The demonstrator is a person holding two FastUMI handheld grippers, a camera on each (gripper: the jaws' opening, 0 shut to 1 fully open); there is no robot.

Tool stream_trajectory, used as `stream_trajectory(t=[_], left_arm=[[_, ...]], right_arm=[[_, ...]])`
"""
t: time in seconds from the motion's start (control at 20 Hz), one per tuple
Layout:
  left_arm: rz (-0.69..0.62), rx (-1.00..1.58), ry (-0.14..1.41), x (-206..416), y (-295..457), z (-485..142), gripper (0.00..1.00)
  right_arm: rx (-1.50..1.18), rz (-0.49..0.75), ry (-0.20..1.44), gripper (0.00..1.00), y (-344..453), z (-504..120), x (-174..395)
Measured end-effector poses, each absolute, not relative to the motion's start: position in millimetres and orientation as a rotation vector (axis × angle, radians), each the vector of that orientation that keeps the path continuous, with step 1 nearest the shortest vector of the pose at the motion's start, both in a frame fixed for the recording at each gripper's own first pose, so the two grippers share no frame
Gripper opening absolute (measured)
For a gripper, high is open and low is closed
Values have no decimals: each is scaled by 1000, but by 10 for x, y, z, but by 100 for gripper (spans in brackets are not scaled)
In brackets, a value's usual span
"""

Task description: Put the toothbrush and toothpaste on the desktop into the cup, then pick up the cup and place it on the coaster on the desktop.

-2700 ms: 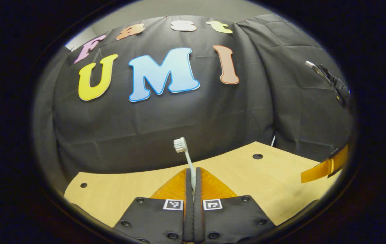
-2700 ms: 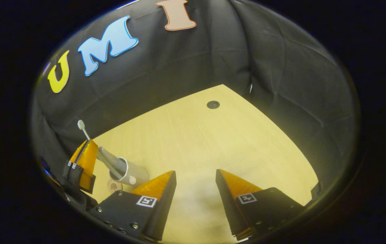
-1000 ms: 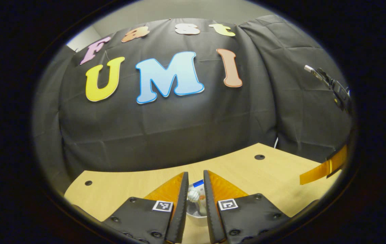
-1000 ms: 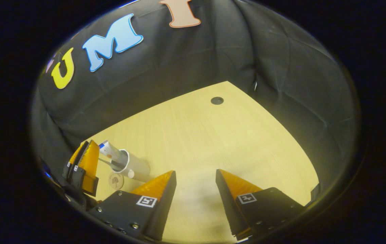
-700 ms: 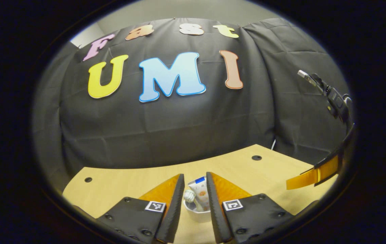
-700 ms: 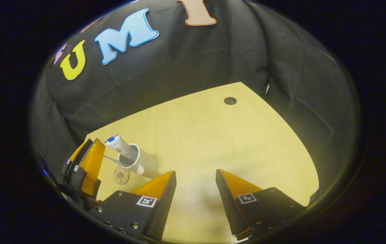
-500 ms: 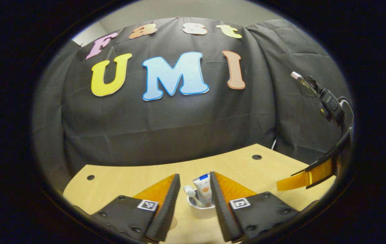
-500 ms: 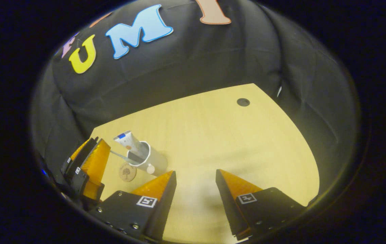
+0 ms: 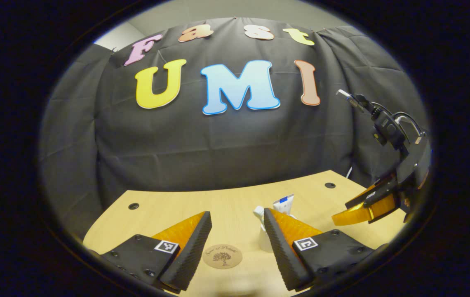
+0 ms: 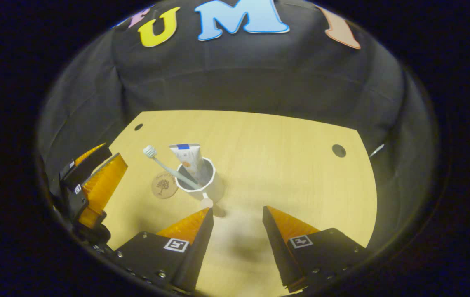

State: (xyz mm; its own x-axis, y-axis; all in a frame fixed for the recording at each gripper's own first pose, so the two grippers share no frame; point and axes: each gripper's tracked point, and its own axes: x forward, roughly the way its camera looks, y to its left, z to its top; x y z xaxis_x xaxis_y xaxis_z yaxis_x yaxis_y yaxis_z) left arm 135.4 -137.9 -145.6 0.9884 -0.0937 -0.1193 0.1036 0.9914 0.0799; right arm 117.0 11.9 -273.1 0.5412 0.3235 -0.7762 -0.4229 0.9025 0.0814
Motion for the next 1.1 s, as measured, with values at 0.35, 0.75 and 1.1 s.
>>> stream_trajectory(t=[0.35, 0.75, 1.1], left_arm=[[-20, 42, 198, 1105, -949, -1630, 88], [74, -7, 248, 811, -501, -1734, 87], [187, -27, 276, 580, -36, -1803, 87]], right_arm=[[-299, 619, 997, 72, 423, -2883, 1203], [-442, 692, 1103, 70, 642, -3105, 1345], [-492, 687, 1183, 62, 663, -3415, 1420]])
